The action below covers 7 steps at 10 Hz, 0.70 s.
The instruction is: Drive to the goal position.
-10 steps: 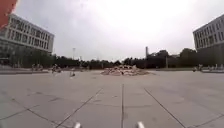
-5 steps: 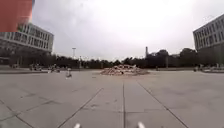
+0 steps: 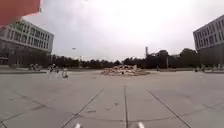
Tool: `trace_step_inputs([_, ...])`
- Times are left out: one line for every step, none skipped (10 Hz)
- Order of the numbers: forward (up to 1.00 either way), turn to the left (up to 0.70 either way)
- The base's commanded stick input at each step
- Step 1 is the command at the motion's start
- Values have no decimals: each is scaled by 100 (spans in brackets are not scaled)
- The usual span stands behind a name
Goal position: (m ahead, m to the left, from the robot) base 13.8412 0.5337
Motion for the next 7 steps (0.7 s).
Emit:
trace_step_inputs([50,0])
trace_step_inputs([50,0])
trace_step_inputs([50,0])
trace_step_inputs([50,0])
trace_step_inputs([50,0])
trace_step_inputs([50,0])
trace_step_inputs([50,0])
